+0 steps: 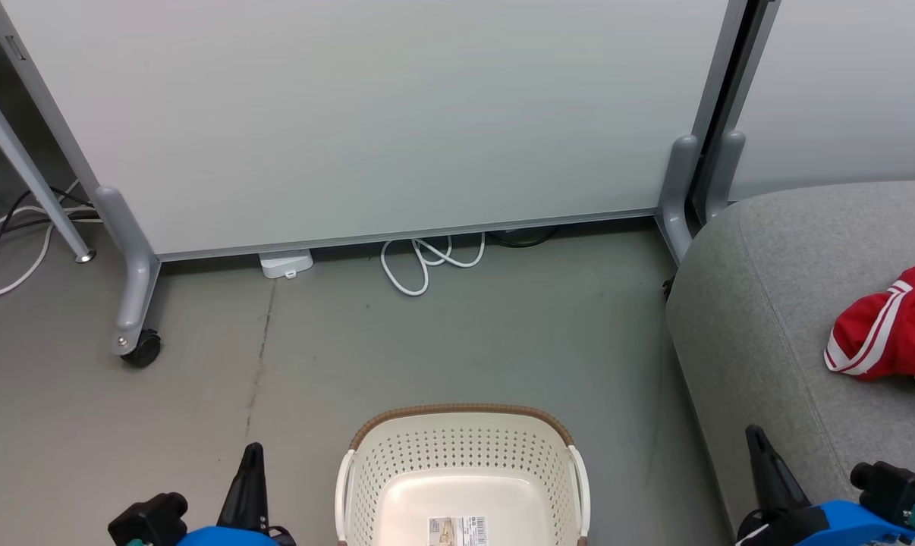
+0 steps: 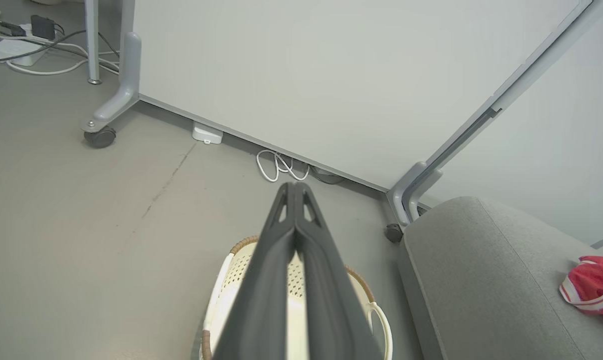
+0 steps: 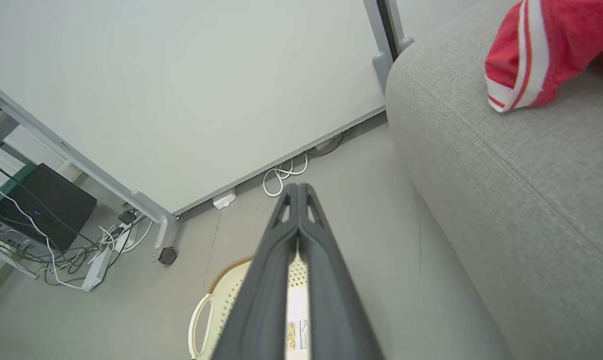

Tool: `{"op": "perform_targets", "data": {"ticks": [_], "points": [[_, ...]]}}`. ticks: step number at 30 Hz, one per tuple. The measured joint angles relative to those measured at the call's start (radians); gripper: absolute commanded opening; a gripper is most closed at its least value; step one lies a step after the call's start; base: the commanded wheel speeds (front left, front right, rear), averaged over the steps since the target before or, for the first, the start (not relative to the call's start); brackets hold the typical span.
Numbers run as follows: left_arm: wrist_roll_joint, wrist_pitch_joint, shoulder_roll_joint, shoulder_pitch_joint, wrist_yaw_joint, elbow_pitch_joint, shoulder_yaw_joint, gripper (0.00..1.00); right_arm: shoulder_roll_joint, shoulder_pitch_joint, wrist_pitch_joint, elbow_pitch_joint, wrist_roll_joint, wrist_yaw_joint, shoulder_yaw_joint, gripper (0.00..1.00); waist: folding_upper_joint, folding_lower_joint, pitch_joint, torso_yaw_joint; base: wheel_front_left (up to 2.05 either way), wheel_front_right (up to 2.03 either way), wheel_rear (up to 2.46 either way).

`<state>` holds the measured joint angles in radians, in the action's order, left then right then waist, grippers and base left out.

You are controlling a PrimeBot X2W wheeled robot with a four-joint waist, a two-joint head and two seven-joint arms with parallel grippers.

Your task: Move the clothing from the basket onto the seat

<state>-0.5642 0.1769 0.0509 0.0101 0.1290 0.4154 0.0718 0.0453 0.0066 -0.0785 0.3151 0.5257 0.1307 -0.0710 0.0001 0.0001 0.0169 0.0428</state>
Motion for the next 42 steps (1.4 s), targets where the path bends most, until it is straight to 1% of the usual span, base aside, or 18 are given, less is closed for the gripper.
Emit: {"op": "perform_targets", "data": {"ticks": [19, 42], "points": [[-0.273, -0.071, 0.001, -0.031, 0.0, -0.044, -0.043, 0.0, 0.0, -0.024, 0.051, -0.017, 0.278, 0.0, -0.01, 0.0, 0.0, 0.0, -0.004, -0.008, 0.0, 0.0, 0.0], [-0.535, -0.142, 0.002, -0.057, 0.0, -0.086, -0.089, 0.0, 0.0, -0.053, 0.096, -0.035, 0.548, 0.0, -0.021, 0.0, 0.0, 0.0, -0.008, -0.017, 0.0, 0.0, 0.0]]}}
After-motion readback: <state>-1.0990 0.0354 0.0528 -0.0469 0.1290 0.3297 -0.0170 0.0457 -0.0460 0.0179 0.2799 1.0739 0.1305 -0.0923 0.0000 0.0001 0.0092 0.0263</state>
